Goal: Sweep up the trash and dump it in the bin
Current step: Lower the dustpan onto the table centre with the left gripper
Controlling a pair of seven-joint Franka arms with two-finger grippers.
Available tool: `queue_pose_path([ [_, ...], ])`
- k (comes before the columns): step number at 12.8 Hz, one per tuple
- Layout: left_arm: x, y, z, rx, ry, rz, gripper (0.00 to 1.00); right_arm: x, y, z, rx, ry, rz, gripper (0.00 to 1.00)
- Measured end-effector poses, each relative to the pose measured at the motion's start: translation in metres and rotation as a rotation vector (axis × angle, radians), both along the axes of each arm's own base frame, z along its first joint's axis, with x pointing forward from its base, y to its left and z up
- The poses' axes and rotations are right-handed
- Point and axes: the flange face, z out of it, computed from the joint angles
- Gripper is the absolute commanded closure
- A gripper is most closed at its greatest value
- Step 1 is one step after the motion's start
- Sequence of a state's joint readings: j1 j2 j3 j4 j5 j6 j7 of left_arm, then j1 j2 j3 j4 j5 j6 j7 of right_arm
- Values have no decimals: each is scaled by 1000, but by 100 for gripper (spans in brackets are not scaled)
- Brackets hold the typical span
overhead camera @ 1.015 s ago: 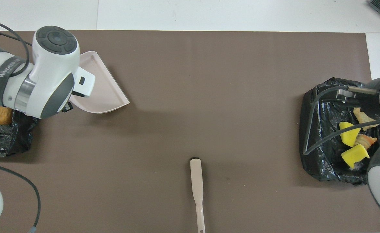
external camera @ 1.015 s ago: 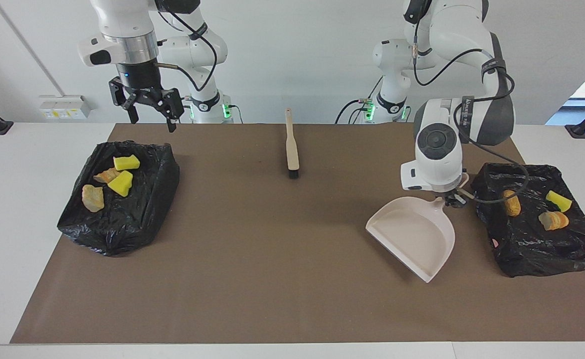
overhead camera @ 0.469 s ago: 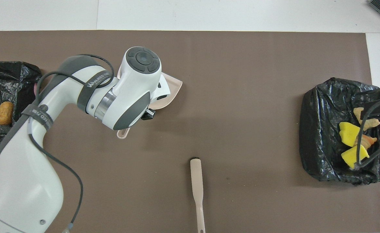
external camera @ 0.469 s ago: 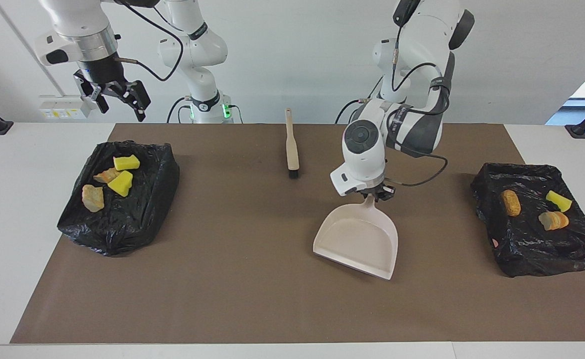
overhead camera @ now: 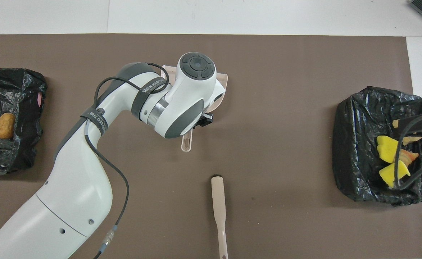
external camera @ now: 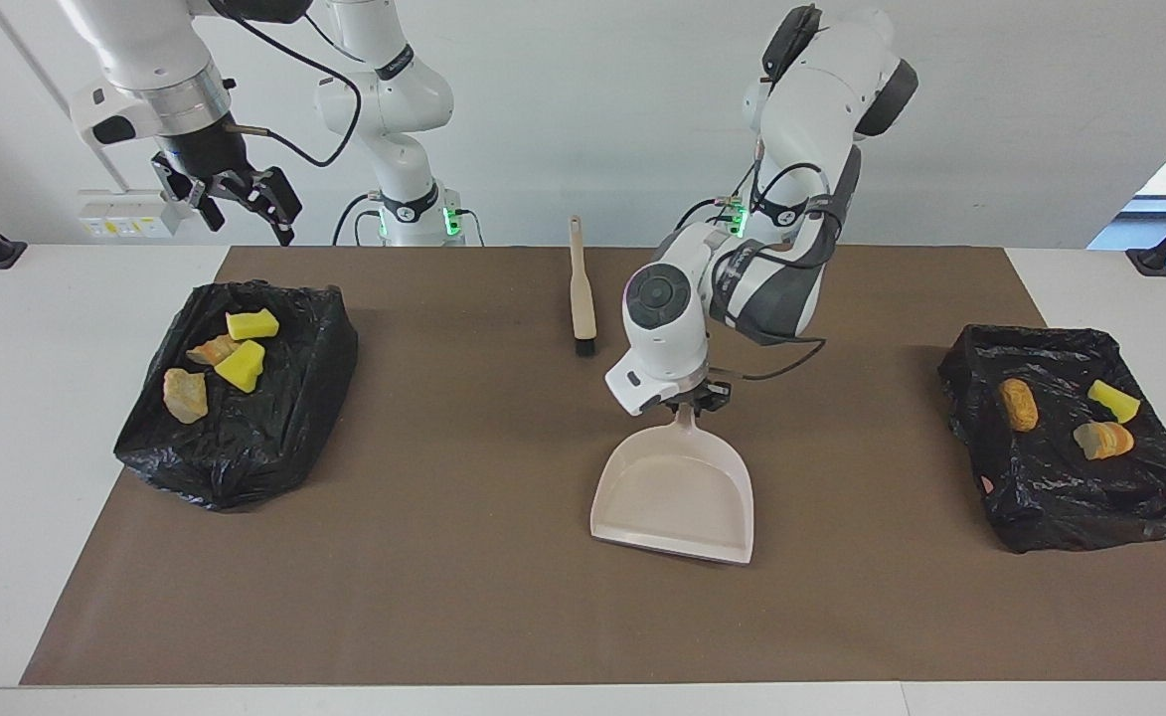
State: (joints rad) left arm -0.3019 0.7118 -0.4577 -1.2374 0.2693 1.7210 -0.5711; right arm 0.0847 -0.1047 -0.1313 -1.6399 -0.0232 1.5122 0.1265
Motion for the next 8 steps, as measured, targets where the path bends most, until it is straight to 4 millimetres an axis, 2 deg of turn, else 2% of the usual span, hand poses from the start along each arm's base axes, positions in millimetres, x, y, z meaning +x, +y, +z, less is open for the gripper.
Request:
queue_pose_path([
  [4,-16,-29,0,-88,40,63,100,6,-12,-7,-3,-34,51,0],
  [7,-26,-44,-9,-77,48,122,100,7,-9,-9,-4,-35,59,0],
  [8,-28,-47,-9,-76,45,143,89,7,-9,-9,-4,-35,60,0],
])
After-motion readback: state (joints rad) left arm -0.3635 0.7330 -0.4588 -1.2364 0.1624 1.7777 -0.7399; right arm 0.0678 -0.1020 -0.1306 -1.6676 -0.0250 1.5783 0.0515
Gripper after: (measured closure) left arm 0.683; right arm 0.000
